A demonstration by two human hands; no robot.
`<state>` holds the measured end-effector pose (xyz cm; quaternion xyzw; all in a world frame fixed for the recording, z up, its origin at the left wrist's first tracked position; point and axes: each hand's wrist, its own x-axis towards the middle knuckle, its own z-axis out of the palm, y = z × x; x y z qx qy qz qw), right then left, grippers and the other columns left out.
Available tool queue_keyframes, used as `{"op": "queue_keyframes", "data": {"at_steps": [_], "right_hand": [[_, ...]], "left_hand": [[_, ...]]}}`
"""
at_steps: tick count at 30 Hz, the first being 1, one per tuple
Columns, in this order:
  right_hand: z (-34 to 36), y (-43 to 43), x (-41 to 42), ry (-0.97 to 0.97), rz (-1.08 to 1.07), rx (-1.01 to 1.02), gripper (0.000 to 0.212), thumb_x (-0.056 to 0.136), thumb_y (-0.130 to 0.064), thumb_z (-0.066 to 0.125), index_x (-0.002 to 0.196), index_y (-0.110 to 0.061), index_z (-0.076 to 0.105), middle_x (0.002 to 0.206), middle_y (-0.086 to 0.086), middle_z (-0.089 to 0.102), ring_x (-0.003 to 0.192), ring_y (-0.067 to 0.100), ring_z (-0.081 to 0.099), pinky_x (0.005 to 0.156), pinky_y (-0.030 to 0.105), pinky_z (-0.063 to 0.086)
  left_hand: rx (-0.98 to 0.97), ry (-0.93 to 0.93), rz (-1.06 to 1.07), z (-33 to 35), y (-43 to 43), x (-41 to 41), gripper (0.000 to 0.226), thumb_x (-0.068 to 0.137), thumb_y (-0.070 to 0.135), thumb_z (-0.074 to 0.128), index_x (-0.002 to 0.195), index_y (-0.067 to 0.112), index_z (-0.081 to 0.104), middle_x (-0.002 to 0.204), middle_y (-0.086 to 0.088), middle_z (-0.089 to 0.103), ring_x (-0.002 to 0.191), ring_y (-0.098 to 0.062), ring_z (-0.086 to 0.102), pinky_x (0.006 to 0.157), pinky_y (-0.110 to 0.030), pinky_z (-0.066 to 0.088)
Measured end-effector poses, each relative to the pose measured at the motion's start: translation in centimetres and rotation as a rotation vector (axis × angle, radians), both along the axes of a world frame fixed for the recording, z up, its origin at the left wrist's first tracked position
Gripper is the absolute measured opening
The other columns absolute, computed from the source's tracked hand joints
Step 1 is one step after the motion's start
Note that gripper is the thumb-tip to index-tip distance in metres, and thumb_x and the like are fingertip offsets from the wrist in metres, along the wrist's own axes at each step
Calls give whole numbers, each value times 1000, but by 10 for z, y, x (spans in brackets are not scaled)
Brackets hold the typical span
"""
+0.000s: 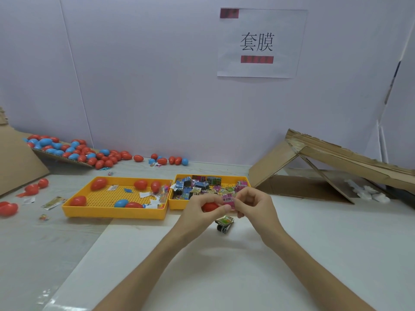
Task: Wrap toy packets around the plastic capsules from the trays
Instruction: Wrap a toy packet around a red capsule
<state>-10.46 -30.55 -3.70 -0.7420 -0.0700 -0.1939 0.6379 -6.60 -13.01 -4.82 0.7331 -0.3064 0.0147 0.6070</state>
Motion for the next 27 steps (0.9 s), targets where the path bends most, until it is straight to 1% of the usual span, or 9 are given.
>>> {"op": "queue_keyframes", "data": {"at_steps": [2,4,8,11,13,17,21,24,27], "right_hand": [[0,-1,0,-6,-16,-14,18,88,-1,71,72,-8,65,59,0,62,53,11,56,53,20,48],[-2,-1,1,-11,-40,-32,19,87,-2,73,71,-9,65,59,-2,61,53,8,54,52,19,46],[-4,-3,3,-9,-86,-20,21,84,-4,78,71,-3,61,57,-2,57,50,9,49,50,17,41],[-3,-3,2,21,-42,46,16,84,2,76,75,-2,63,59,6,64,49,15,57,51,22,47],[-1,-2,1,36,-14,73,13,85,2,75,79,-4,65,64,11,69,52,19,62,54,25,50],[0,-1,1,79,25,142,5,89,-6,73,89,-10,70,74,7,75,63,21,71,61,26,54],[1,2,-1,54,59,99,17,82,1,77,88,-15,74,88,7,77,86,18,74,72,21,55],[2,3,-2,20,38,99,31,79,9,76,78,-22,75,83,6,76,82,16,73,70,21,55],[2,1,-3,-10,37,97,33,80,9,75,75,-24,75,81,5,76,81,16,72,72,22,55]], "left_hand": [[54,-15,-15,-2,0,0,14,91,30,74,84,17,74,82,-6,66,75,-7,58,68,-20,46],[114,-21,-31,-3,-1,0,16,93,31,72,86,16,75,79,-4,67,75,-13,59,69,-23,46],[146,-50,-1,-5,-1,2,16,95,29,69,86,18,76,74,4,66,72,-6,57,67,-22,43],[185,-94,32,-6,-2,3,12,95,29,69,88,23,77,77,5,68,76,-11,59,68,-27,44],[172,-96,34,-7,-1,3,14,95,27,68,83,30,76,71,14,65,71,-6,56,64,-21,41],[181,-107,70,-6,-1,3,17,95,26,68,79,25,73,68,15,62,70,-4,54,65,-21,40],[152,-80,79,-5,-1,2,15,95,26,68,82,28,74,76,8,69,75,-4,59,69,-20,44],[162,-60,74,-5,-1,2,12,95,24,68,87,19,76,77,4,70,75,-6,58,70,-23,44],[153,-28,58,-3,-1,1,10,95,22,68,89,20,76,76,9,69,75,-2,59,70,-17,44]]}}
